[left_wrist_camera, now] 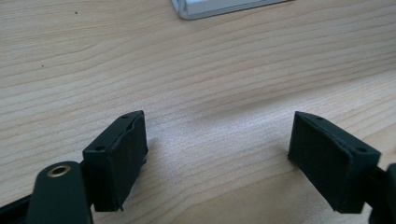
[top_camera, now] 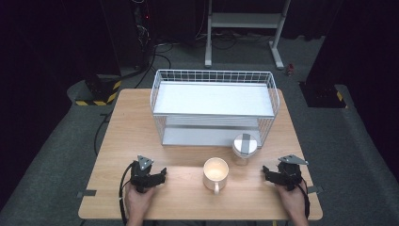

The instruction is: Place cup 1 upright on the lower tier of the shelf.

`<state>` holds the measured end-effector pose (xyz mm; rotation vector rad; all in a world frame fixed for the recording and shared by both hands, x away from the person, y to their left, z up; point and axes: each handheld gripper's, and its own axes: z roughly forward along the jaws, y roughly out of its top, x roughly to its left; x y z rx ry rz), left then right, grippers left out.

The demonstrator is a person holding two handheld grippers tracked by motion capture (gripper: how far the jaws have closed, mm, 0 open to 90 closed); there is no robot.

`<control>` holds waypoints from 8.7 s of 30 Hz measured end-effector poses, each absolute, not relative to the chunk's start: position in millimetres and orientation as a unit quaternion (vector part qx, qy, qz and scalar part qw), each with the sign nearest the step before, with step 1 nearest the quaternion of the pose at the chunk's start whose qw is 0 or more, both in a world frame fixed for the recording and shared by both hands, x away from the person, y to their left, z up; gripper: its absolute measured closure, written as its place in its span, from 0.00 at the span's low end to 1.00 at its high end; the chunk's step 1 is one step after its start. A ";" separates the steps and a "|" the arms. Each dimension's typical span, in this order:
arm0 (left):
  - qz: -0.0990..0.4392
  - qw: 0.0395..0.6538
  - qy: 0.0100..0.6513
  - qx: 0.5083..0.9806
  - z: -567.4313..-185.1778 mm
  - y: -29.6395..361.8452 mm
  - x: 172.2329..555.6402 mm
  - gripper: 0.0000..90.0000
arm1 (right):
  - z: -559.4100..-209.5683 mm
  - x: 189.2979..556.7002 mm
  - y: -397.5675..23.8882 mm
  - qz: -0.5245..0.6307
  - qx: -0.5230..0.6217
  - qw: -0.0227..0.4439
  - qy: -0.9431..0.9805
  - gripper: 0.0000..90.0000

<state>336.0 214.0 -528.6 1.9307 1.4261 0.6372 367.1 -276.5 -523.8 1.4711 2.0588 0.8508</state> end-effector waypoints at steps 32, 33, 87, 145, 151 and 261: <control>0.243 0.324 0.547 0.732 -528.7 213.8 335.7 0.23 | -516.6 347.9 -262.0 0.353 0.493 0.214 0.766 0.17; 0.243 0.325 0.547 0.732 -528.7 214.0 335.8 0.23 | -516.6 347.6 -260.1 0.352 0.488 0.212 0.770 0.17; 0.245 0.324 0.549 0.731 -528.5 214.4 335.6 0.25 | -494.3 378.0 -201.1 0.395 0.438 0.208 0.780 0.15; 0.247 0.325 0.552 0.727 -528.8 213.7 335.7 0.25 | -500.9 398.0 -181.2 0.424 0.409 0.241 0.772 0.20; 0.247 0.325 0.552 0.727 -528.8 213.7 335.7 0.25 | -498.5 399.3 -182.9 0.429 0.414 0.240 0.766 0.20; 0.248 0.325 0.551 0.727 -528.8 213.9 336.3 0.25 | -477.9 441.4 -176.8 0.421 0.468 0.231 0.742 0.20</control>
